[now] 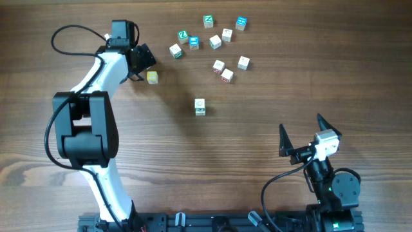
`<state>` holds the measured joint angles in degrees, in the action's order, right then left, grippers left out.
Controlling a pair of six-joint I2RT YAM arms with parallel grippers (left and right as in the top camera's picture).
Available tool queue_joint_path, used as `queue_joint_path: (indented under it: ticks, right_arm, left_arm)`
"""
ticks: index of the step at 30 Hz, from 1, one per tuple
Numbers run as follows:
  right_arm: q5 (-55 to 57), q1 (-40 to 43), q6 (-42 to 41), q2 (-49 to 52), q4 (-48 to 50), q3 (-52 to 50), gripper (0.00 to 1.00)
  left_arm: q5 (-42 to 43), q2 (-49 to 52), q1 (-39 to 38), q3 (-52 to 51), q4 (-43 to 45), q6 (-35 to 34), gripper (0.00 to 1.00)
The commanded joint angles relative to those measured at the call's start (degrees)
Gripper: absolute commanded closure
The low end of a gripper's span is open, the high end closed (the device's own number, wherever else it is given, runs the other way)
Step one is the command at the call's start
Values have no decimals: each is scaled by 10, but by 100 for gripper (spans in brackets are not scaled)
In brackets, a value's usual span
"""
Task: Form a tower
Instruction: 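Lower the left gripper over the yellow-faced S block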
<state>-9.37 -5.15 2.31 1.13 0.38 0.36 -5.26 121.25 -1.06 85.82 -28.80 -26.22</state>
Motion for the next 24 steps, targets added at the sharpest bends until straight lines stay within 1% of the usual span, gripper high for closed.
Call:
queue_joint_path:
  ticks: [1,4,9,10,11,12,13,15,17,18,19,24]
  right_arm:
    - [8,1,6,-3,2,0,0]
    - [8,1,6,-3,2,0,0]
    - [8,1,5,-3,2,0,0]
    - [8,1,6,-3,2,0,0]
    - [7,1,5,-3,2,0,0]
    - [8,1,6,-3,2,0,0]
    - [8,1,6,-3,2,0,0]
    - [8,1,6,-3,2,0,0]
    - [7,1,5,-3,2,0,0]
    - [8,1,5,-3,2,0,0]
    - [8,1,5,-3,2,0,0]
    - [8,1,5,-3,2,0,0]
  left_arm:
    - [-8,14,3,5,-6,5,17]
    - [-8,14,3,5,-19,5,22]
    - [-8,14,2,5,-24,5,23]
    - [-8,14,2,5,-17,5,23]
    - [-8,14,2,5,-6,5,18]
    - [-8,14,2,5,8,5,16]
    - [-8,14,2,5,18,5,16]
    - [25,12,2,6,38,5,16]
    - [40,12,2,5,40,5,17]
    - [39,14,2,5,40,5,20]
    - [39,15,2,5,42,4,22]
    - [40,19,2,5,55,3,25]
